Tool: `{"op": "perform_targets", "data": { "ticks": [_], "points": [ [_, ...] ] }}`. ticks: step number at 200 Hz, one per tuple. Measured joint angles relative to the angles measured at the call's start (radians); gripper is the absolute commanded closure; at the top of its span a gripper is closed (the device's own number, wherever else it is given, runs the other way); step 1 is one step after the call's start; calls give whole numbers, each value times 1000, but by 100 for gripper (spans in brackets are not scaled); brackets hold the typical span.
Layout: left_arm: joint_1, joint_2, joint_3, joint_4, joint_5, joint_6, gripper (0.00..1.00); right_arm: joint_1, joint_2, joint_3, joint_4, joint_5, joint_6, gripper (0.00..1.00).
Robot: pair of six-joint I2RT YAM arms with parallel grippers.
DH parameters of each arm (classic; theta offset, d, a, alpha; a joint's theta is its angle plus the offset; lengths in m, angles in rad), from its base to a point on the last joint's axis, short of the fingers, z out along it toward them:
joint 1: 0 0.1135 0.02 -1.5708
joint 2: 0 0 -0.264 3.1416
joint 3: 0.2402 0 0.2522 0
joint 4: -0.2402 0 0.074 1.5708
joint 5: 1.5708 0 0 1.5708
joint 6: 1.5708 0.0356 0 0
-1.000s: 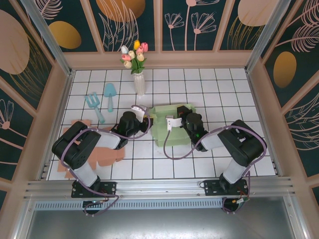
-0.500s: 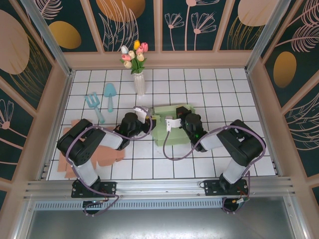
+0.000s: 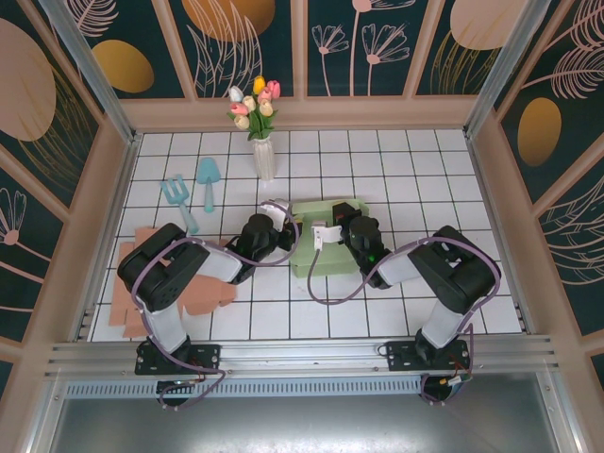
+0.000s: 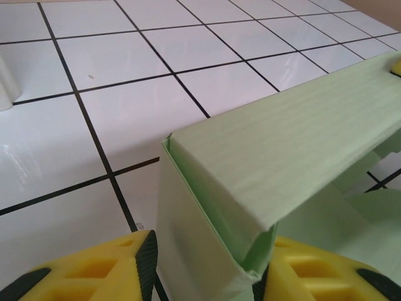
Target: Fold the paper box
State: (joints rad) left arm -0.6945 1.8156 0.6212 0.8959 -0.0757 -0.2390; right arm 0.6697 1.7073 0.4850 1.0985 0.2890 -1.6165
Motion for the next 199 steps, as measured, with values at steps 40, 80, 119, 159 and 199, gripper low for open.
{"op": "perform_targets", "data": {
  "ticks": [40, 80, 119, 159, 199],
  "points": [
    [-14, 37, 12, 35, -60, -1, 53, 0, 13, 0, 20, -1, 1, 100],
    [-23, 87, 57, 45, -155, 3, 63, 0, 17, 3, 21, -1, 3, 100],
    [-51, 116, 77, 51, -276, 11, 90, 2, 27, 12, 25, -3, 3, 100],
    [-81, 124, 114, -17, -453, -6, 96, 17, 46, 31, 29, -9, 18, 100],
    [-85, 124, 143, -68, -479, -35, 89, 18, 46, 35, 24, -10, 56, 100]
  ]
}}
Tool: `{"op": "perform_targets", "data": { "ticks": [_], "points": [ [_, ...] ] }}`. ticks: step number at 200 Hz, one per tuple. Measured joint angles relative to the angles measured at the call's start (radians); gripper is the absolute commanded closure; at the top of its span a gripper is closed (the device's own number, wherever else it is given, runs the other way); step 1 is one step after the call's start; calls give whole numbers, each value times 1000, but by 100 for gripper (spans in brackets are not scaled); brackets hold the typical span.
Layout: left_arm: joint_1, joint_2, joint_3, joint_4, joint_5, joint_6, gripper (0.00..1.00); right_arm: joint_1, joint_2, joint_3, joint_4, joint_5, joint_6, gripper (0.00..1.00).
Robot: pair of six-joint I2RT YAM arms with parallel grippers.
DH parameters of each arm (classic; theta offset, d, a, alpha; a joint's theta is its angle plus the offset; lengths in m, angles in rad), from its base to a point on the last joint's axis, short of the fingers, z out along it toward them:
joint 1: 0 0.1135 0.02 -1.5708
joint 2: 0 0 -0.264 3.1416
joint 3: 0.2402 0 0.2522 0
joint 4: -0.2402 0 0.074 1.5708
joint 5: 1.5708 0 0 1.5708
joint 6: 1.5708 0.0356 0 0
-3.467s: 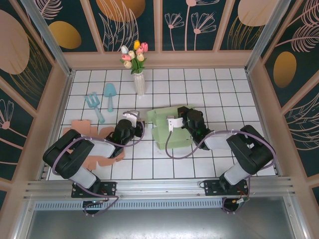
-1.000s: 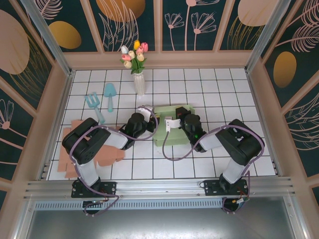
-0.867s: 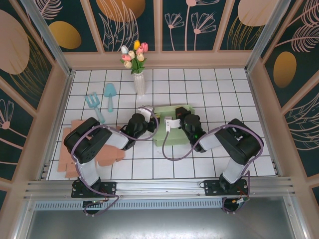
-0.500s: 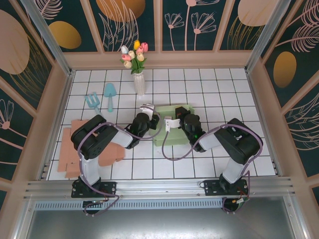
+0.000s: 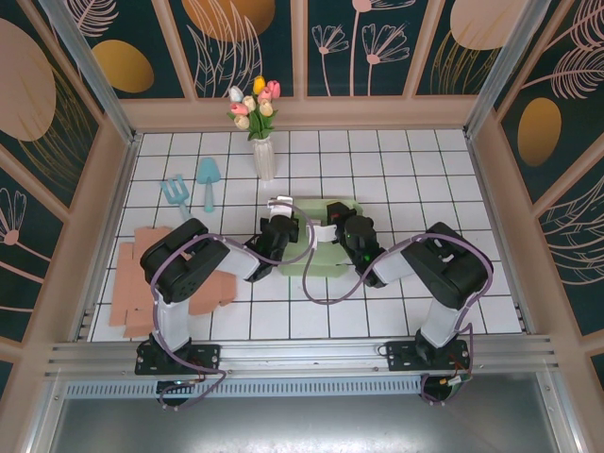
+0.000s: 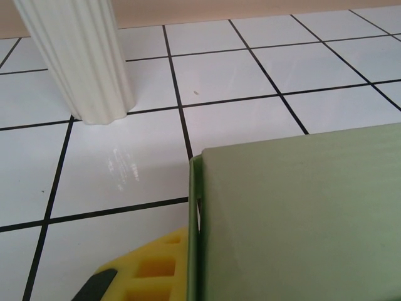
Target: Fold the paper box
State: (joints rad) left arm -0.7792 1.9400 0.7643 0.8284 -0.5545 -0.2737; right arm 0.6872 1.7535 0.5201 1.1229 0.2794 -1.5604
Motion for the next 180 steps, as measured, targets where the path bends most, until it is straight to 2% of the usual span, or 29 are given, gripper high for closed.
{"op": "perform_targets", "data": {
  "ticks": [31, 53, 77, 114, 141, 180],
  "points": [
    [5, 0, 6, -16, 7, -18, 69, -1, 0, 1, -4, 7, 15, 100],
    [17, 0, -18, 15, 50, -19, 64, -3, 0, 1, -5, 8, 26, 100],
    [21, 0, -22, 19, 76, -19, 64, -3, 0, 1, -5, 8, 30, 100],
    [20, 30, -10, 21, 62, -26, 76, -3, 0, 1, -5, 8, 31, 100],
    [10, 67, 45, -17, 2, -43, 100, -3, 0, 2, -5, 8, 32, 100],
    [-10, 69, 62, -61, -89, -83, 100, 2, 0, 11, -13, -1, 34, 100]
  ]
}}
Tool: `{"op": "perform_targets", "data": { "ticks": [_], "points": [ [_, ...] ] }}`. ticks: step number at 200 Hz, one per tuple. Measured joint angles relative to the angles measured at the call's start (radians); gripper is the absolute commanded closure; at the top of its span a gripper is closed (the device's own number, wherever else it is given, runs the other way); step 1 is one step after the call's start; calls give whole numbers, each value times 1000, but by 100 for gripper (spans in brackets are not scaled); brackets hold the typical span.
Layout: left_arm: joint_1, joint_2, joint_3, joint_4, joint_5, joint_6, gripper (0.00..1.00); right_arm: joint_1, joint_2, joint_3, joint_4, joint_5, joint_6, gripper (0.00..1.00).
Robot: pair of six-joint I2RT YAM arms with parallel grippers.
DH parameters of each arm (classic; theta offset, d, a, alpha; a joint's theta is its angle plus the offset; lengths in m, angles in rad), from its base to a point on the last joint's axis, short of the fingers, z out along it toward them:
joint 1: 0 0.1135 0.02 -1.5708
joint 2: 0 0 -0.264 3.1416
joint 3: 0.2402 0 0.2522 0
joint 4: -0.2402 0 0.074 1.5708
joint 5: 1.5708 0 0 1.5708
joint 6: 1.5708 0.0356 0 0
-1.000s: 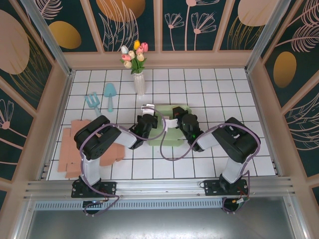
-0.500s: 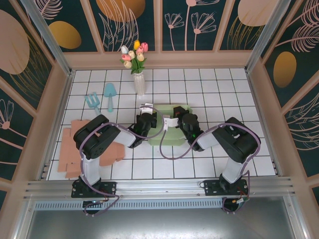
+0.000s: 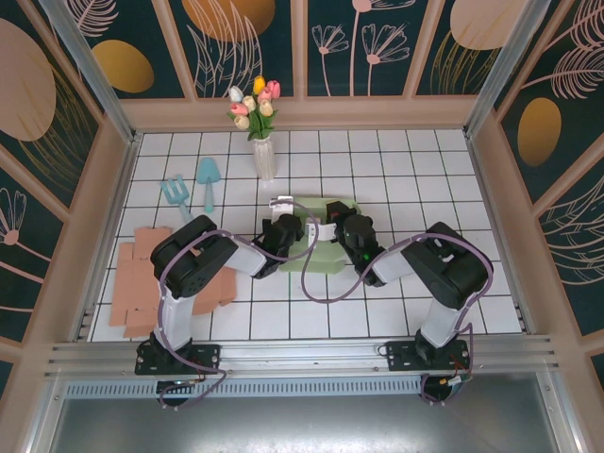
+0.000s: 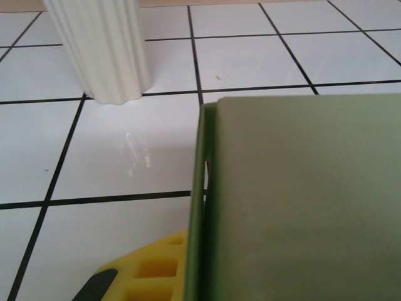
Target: Fold the paper box
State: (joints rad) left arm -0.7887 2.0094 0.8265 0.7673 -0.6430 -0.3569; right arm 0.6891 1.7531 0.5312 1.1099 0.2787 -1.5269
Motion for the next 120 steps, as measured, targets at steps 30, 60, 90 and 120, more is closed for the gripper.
{"op": "perform_targets", "data": {
  "ticks": [30, 60, 90, 120],
  "points": [
    [1, -4, -8, 0, 14, 2, 75, 0, 0, 4, -8, -2, 13, 100],
    [21, -45, -53, -2, 65, 13, 63, -1, 1, 5, -10, 1, 26, 100],
    [25, -156, -151, 18, 124, 19, 52, -1, 13, 9, 2, 1, 34, 100],
    [26, -245, -244, 93, 174, 43, 52, -1, 18, 14, 6, 5, 42, 100]
  ]
}}
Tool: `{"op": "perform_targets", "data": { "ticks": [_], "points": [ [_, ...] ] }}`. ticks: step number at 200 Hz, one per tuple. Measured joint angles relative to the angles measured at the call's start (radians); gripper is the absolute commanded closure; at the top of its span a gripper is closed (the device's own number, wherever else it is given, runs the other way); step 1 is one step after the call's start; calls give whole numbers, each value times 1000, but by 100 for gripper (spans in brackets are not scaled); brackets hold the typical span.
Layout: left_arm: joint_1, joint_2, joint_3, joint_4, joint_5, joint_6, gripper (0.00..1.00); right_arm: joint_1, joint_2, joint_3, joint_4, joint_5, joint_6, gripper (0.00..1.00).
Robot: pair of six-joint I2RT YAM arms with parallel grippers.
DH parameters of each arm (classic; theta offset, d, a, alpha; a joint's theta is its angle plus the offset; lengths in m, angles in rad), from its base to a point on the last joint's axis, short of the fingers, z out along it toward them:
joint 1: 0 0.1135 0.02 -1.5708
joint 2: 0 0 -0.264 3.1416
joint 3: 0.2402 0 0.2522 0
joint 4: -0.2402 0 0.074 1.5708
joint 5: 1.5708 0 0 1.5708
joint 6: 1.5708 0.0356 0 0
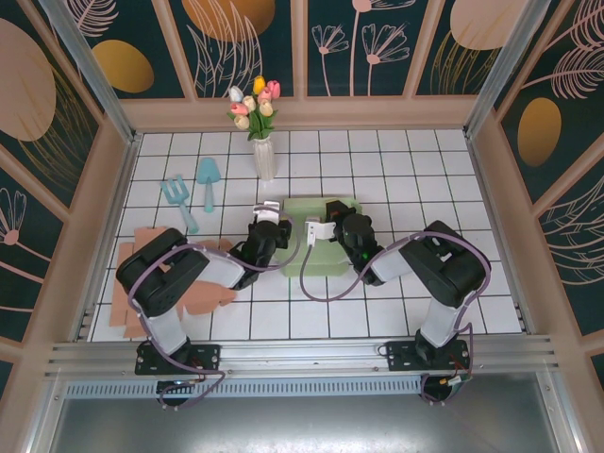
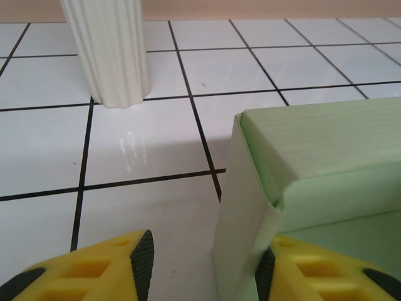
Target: Fold the paper box
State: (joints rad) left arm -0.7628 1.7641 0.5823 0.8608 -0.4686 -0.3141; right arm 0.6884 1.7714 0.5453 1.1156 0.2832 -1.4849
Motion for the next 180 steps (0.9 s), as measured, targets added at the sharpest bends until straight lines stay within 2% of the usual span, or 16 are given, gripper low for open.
{"op": "perform_targets", "data": {
  "ticks": [51, 88, 139, 158, 180],
  "points": [
    [4, -3, -31, 64, 16, 30, 53, 0, 0, 5, -9, 9, 11, 100],
    [4, 78, 9, 74, 15, 32, 55, 0, 0, 6, -13, 15, 20, 100],
    [4, 97, 64, 79, -16, 32, 56, 0, 1, 6, -12, 14, 21, 100],
    [4, 114, 95, 79, -36, 33, 62, 0, 1, 6, -12, 14, 21, 100],
    [3, 129, 107, 85, -48, 29, 80, 0, 1, 6, -13, 13, 22, 100]
  ]
}}
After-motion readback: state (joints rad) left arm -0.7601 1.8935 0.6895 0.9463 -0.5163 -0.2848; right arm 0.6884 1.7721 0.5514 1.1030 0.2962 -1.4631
